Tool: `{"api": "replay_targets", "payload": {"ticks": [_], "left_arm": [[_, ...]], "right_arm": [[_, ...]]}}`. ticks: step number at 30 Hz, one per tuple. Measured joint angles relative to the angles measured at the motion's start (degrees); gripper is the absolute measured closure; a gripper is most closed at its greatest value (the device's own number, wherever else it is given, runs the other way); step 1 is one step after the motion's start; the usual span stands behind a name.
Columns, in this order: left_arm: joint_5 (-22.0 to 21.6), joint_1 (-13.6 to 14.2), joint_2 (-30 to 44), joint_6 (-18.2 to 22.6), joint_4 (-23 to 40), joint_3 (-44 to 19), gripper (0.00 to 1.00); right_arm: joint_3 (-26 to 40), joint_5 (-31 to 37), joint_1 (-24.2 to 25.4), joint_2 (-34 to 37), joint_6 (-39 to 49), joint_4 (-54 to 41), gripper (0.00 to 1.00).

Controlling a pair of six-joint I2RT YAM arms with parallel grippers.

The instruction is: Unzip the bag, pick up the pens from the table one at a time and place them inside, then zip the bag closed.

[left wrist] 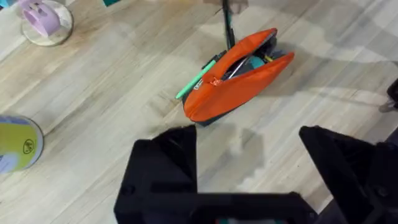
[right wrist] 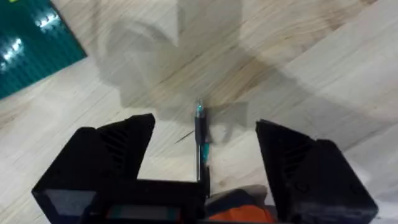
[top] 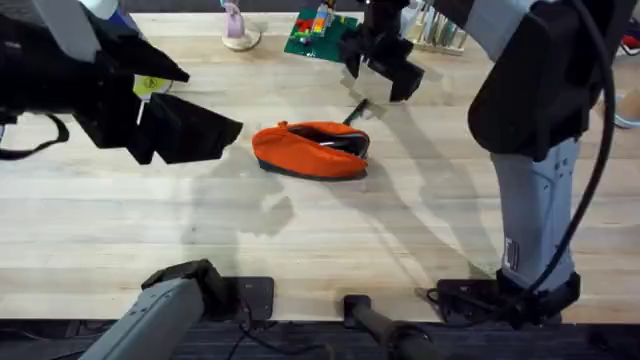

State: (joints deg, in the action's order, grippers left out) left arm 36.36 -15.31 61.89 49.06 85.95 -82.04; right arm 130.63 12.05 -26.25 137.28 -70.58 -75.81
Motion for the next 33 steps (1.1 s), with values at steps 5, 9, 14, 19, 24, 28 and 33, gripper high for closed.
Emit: {"api": "replay_targets", "payload": {"ticks": [5, 9, 14, 19, 24, 28, 33], "left_arm": [[0.0, 0.0, 0.0, 0.0, 0.0, 0.0, 0.007], [0.0, 0.0, 0.0, 0.0, 0.0, 0.0, 0.006], [0.0, 0.0, 0.0, 0.0, 0.0, 0.0, 0.006], [0.0, 0.0, 0.0, 0.0, 0.0, 0.0, 0.006], [0.0, 0.0, 0.0, 0.0, 0.0, 0.0, 0.006], [0.0, 0.0, 0.0, 0.0, 0.0, 0.0, 0.008], [0.0, 0.0, 0.0, 0.0, 0.0, 0.0, 0.007]], "right_arm": [[0.0, 0.2, -1.1, 0.0, -0.4, 0.1, 0.002], [0.0, 0.2, -1.8, 0.1, -0.5, 0.2, 0.002], [0.0, 0.2, -2.4, 1.4, -0.8, 0.2, 0.003], [0.0, 0.2, -2.5, 3.8, -1.0, 0.4, 0.003], [0.0, 0.2, -2.5, 4.3, -1.2, 0.6, 0.003], [0.0, 0.2, -2.7, 4.4, -1.3, 1.7, 0.009], [0.0, 0.4, -3.3, 4.7, -1.8, 3.0, 0.162]]}}
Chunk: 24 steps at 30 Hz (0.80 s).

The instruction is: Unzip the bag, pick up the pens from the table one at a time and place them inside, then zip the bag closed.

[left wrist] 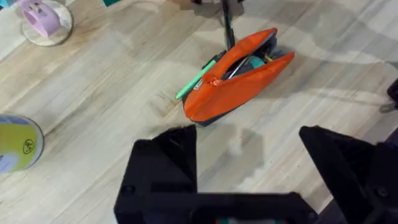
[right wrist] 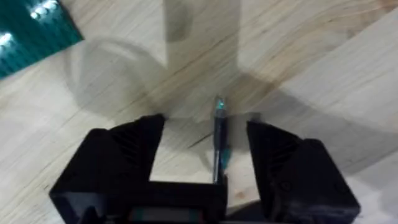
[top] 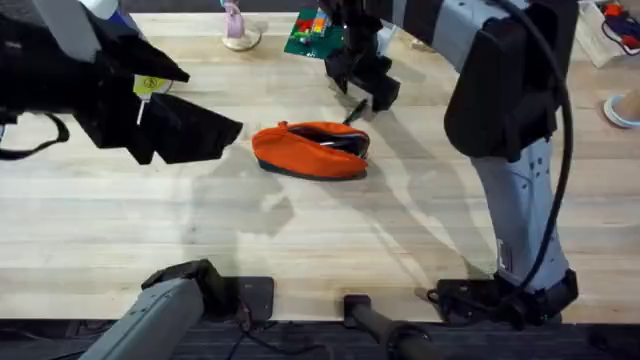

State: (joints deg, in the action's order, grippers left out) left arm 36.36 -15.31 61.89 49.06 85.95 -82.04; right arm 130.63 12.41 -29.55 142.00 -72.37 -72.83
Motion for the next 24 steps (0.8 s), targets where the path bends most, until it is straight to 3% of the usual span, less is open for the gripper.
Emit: {"api": "replay_targets", "payload": {"ticks": [5, 15, 24], "left_arm": [[0.0, 0.0, 0.0, 0.0, 0.0, 0.0, 0.007], [0.0, 0.0, 0.0, 0.0, 0.0, 0.0, 0.008], [0.0, 0.0, 0.0, 0.0, 0.0, 0.0, 0.006]], "right_arm": [[0.0, 0.4, -0.6, 0.1, -0.5, 0.8, 0.292], [0.1, 0.6, -3.1, 0.4, -0.9, 0.6, 0.942], [0.2, 0.7, -3.2, 0.4, -0.9, 0.4, 0.968]]}}
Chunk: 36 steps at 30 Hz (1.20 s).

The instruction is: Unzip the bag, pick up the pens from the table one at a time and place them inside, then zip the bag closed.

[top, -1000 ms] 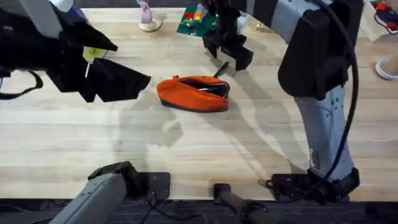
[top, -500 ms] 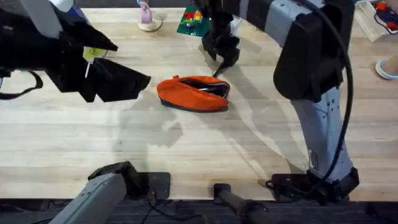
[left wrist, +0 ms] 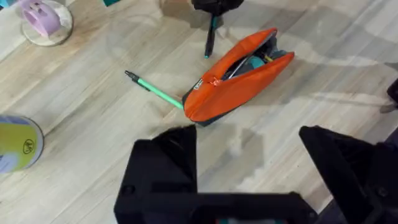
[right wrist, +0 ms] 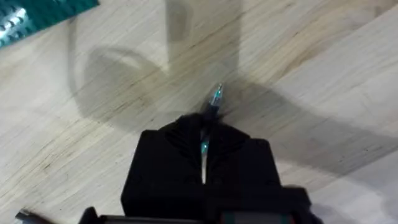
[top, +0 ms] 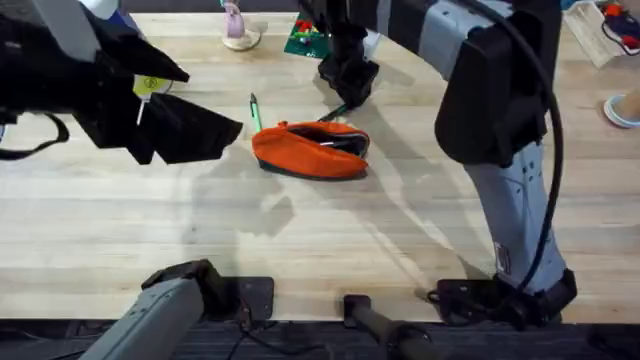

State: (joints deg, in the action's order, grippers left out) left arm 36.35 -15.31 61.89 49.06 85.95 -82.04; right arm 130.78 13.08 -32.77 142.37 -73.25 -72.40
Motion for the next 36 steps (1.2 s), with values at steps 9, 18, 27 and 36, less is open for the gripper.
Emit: {"api": "replay_targets", "payload": {"ticks": [9, 18, 27, 36], "left_arm": [[0.0, 0.0, 0.0, 0.0, 0.0, 0.0, 0.007], [0.0, 0.0, 0.0, 0.0, 0.0, 0.0, 0.007], [0.0, 0.0, 0.0, 0.0, 0.0, 0.0, 0.006], [0.0, 0.0, 0.0, 0.0, 0.0, 0.0, 0.006]], "right_arm": [[0.0, 0.5, 0.0, 0.0, 0.0, -1.6, 0.970], [1.3, 4.9, 0.0, 0.8, -0.1, -8.5, 0.970], [5.8, 6.3, 0.5, 1.0, -2.0, -15.7, 0.971], [6.8, 10.7, 1.1, 1.0, -2.2, -20.3, 0.970]]}}
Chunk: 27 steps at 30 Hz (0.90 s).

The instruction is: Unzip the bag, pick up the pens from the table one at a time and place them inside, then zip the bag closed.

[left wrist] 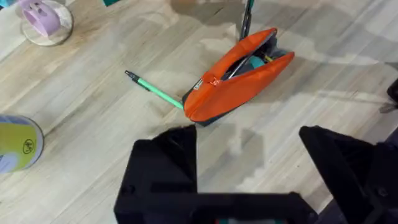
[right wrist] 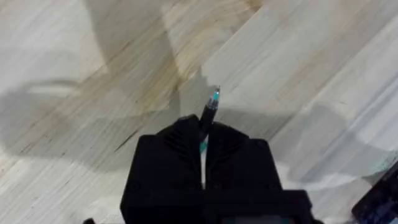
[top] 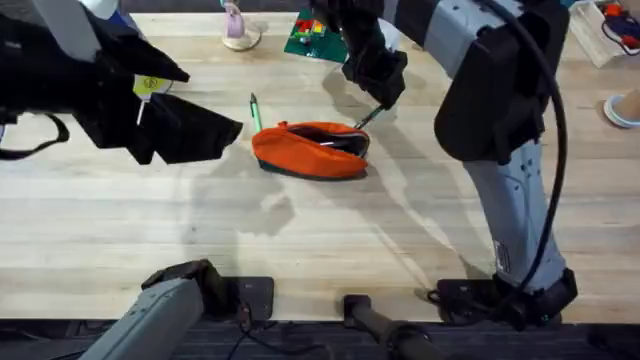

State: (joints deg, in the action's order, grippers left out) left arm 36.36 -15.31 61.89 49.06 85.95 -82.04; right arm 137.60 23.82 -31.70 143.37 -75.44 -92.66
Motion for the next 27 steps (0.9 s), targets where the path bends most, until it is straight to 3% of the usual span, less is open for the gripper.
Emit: {"api": "replay_targets", "payload": {"ticks": [18, 27], "left_arm": [[0.0, 0.0, 0.0, 0.0, 0.0, 0.0, 0.007], [0.0, 0.0, 0.0, 0.0, 0.0, 0.0, 0.006]], "right_arm": [[0.6, 3.7, 0.0, 0.0, 0.6, 0.0, 0.970], [5.3, 3.8, -0.4, 0.0, 10.0, 4.5, 0.970]]}}
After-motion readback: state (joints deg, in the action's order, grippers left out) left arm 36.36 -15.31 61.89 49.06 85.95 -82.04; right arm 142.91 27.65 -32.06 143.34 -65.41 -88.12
